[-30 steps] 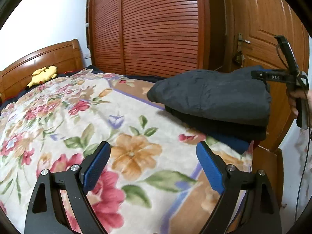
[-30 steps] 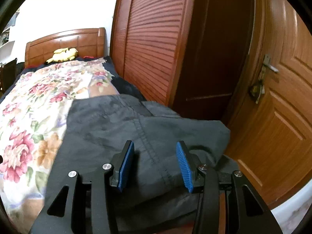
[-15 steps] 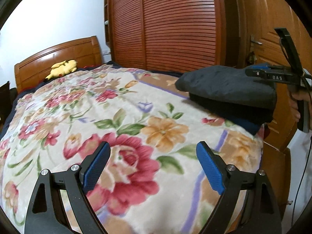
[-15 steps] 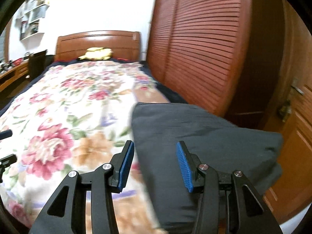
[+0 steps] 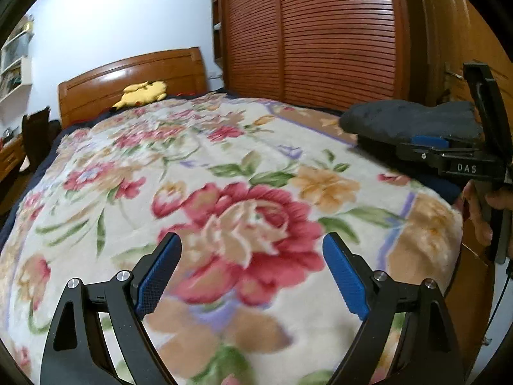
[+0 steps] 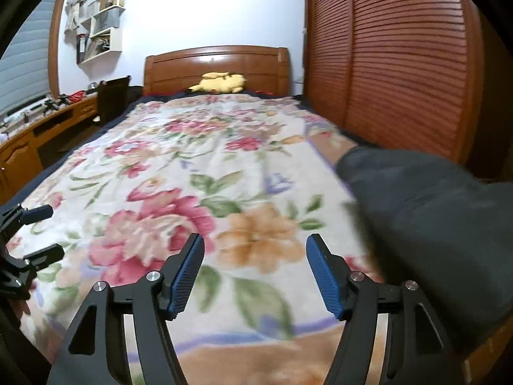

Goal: Fold large clothes

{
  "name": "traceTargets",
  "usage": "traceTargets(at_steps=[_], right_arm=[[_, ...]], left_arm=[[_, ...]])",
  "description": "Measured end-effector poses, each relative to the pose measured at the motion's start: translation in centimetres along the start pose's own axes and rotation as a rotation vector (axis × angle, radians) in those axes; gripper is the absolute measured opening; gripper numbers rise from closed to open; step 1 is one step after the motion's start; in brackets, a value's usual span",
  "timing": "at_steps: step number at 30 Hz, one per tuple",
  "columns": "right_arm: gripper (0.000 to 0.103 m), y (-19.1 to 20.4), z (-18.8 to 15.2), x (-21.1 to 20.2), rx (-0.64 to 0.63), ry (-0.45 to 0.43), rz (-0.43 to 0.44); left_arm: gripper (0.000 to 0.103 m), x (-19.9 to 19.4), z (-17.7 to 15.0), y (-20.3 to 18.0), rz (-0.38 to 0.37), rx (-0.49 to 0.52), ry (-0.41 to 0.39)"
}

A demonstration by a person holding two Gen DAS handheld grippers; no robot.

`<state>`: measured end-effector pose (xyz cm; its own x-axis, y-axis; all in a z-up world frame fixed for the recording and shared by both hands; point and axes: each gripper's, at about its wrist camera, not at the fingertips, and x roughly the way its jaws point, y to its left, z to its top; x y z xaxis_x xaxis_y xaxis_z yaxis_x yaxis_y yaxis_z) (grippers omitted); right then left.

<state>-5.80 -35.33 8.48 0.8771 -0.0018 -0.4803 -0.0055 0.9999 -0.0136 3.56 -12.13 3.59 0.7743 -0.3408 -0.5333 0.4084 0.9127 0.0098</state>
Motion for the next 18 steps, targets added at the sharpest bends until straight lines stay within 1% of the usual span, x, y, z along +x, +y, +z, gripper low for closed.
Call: traceTargets(at_steps=[2, 5, 7, 9, 12, 14, 16, 18], right_arm=[[0.071, 0.9, -0.6, 0.8, 0.007, 0.004, 0.020], [0.071, 2.0, -1.2, 2.2, 0.009, 0.012, 0.055], [0.072, 2.7, -1.4, 3.5, 0.007, 0.022, 0.060], [0.074, 3.6, -1.8, 4.3, -0.001, 0.033, 0.062], [0.076, 5.2, -2.2, 5.5, -0.007, 0.032, 0.080], [0.076, 6.2, -2.3, 6.2, -0.007, 0.028, 0.085], [0.076, 7.6, -2.5, 6.8, -0.012, 0.011, 0.091], [0.076, 8.8, -2.5, 7.3, -0.018, -0.007, 0.098]], left_arm=[[0.090, 0.2, -1.2, 1.3, 0.008, -0.043, 0.012], [0.090, 0.4, -2.7, 2.7, 0.042, -0.068, 0.031], [0.090, 0.6, -3.5, 3.4, 0.064, -0.079, 0.041], [0.090, 0.7, -4.4, 4.5, 0.103, -0.093, 0.050], [0.090, 0.6, -5.4, 6.3, 0.142, -0.125, 0.055], [0.090, 0.5, -5.9, 7.4, 0.164, -0.142, 0.051], [0.090, 0.1, -6.0, 8.4, 0.204, -0.146, 0.044], [0.090, -0.7, -5.9, 9.3, 0.257, -0.147, 0.017]])
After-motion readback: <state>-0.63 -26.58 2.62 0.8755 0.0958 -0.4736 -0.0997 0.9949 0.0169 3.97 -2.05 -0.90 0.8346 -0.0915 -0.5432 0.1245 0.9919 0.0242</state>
